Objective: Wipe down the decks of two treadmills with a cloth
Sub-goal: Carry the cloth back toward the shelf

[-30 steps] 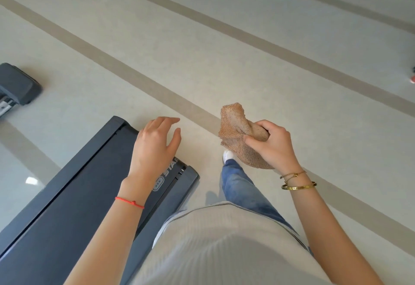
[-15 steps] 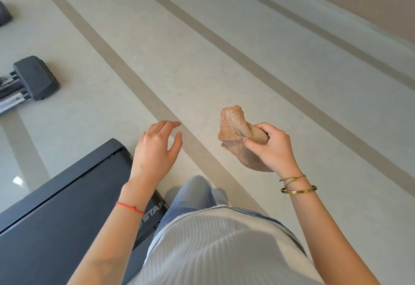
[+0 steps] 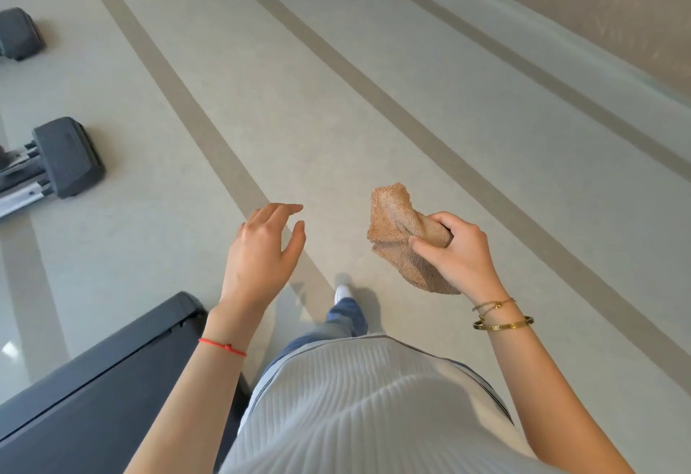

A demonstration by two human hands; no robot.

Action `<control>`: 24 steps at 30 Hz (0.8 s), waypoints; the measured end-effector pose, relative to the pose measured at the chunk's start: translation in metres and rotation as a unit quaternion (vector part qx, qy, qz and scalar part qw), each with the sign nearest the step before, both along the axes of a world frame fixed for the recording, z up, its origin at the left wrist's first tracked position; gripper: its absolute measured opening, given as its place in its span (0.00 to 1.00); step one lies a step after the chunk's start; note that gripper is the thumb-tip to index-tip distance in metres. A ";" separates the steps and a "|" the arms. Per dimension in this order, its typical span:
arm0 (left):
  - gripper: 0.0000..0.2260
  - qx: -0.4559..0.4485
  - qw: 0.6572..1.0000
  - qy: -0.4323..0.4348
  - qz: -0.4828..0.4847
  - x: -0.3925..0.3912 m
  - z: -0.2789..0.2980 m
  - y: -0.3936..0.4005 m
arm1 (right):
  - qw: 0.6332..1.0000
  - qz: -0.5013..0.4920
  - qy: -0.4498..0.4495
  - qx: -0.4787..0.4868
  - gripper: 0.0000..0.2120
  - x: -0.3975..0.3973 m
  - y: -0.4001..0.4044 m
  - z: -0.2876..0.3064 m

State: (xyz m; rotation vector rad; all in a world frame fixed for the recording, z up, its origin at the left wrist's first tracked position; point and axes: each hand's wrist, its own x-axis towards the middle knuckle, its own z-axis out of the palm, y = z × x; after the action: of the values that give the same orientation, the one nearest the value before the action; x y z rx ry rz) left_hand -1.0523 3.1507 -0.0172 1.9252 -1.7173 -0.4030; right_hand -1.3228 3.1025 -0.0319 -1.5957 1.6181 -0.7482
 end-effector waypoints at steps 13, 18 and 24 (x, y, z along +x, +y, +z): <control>0.11 0.000 1.000 -0.031 -0.001 0.052 0.009 -0.264 | 1.000 -0.008 -0.014 0.005 0.07 0.049 -0.261 0.010; 0.11 0.013 0.999 -0.029 -0.008 0.065 -0.009 -0.368 | 1.000 -0.012 -0.015 0.020 0.08 0.057 -0.361 -0.010; 0.11 -0.003 1.000 -0.024 0.011 0.073 -0.008 -0.522 | 1.000 -0.001 -0.016 0.008 0.08 0.069 -0.522 -0.010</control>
State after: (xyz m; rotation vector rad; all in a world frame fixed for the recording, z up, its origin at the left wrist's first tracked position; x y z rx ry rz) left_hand -0.9792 2.6286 -0.0247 1.9624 -1.7250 -0.3468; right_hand -1.2539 2.5803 -0.0421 -1.5630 1.6000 -0.7564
